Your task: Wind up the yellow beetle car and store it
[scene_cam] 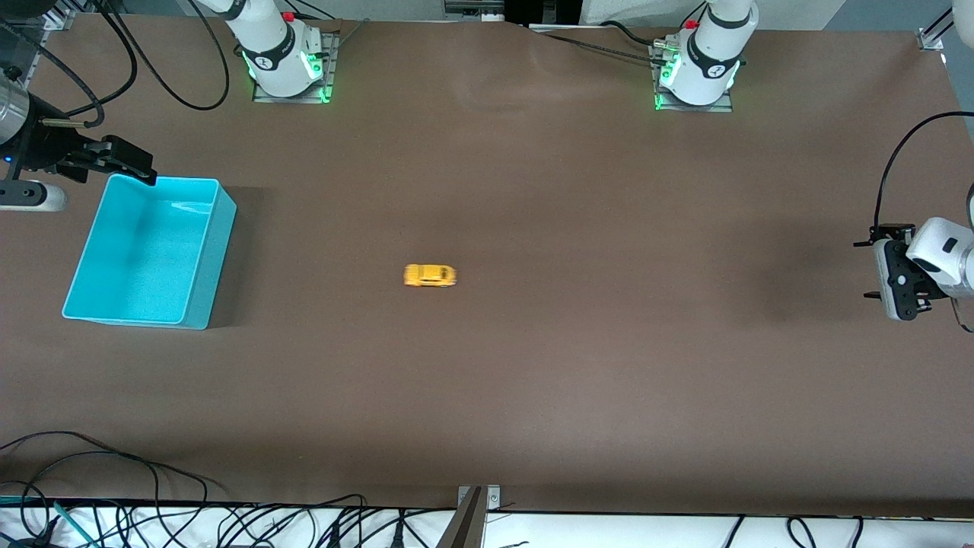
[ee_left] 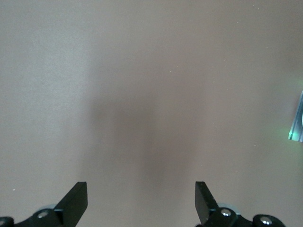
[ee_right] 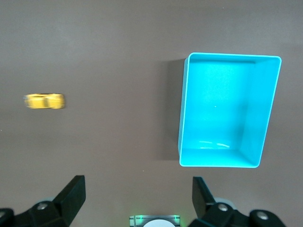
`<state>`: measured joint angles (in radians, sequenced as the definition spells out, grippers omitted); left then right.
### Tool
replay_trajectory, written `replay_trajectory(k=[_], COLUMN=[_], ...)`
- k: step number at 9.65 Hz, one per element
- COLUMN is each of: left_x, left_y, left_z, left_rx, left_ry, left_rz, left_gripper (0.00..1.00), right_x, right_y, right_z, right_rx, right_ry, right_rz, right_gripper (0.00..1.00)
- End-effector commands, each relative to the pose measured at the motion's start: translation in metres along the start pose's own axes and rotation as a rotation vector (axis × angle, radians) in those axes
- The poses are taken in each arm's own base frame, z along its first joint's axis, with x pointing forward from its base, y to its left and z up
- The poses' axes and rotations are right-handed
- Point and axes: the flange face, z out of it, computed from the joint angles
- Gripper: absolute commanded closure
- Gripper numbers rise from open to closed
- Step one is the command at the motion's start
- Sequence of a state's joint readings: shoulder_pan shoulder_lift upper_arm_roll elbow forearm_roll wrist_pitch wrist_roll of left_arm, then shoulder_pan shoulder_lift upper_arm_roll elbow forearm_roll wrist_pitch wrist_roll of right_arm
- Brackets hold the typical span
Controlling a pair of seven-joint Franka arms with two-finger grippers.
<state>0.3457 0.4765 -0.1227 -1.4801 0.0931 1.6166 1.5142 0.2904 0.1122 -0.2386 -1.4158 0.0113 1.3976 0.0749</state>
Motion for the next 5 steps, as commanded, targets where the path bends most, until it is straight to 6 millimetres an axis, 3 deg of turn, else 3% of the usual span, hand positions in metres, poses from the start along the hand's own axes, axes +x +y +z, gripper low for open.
replay_trajectory(k=[1, 3, 5], left_x=[0.010, 0.017, 0.030], left_y=[0.012, 0.028, 0.045], left_z=[-0.033, -0.055, -0.075], left_rx=[-0.022, -0.017, -0.003], left_ry=[-0.031, -0.041, -0.042], left_rz=[-0.062, -0.130, -0.211], left_gripper=[0.00, 0.00, 0.00], right_x=[-0.005, 0.009, 0.029], right_y=[0.004, -0.001, -0.011], right_z=[0.001, 0.018, 0.052], right_rx=[0.018, 0.010, -0.001], right_ry=[-0.033, -0.050, -0.088], right_rz=[-0.007, -0.009, -0.205], right_gripper=[0.00, 0.00, 0.00])
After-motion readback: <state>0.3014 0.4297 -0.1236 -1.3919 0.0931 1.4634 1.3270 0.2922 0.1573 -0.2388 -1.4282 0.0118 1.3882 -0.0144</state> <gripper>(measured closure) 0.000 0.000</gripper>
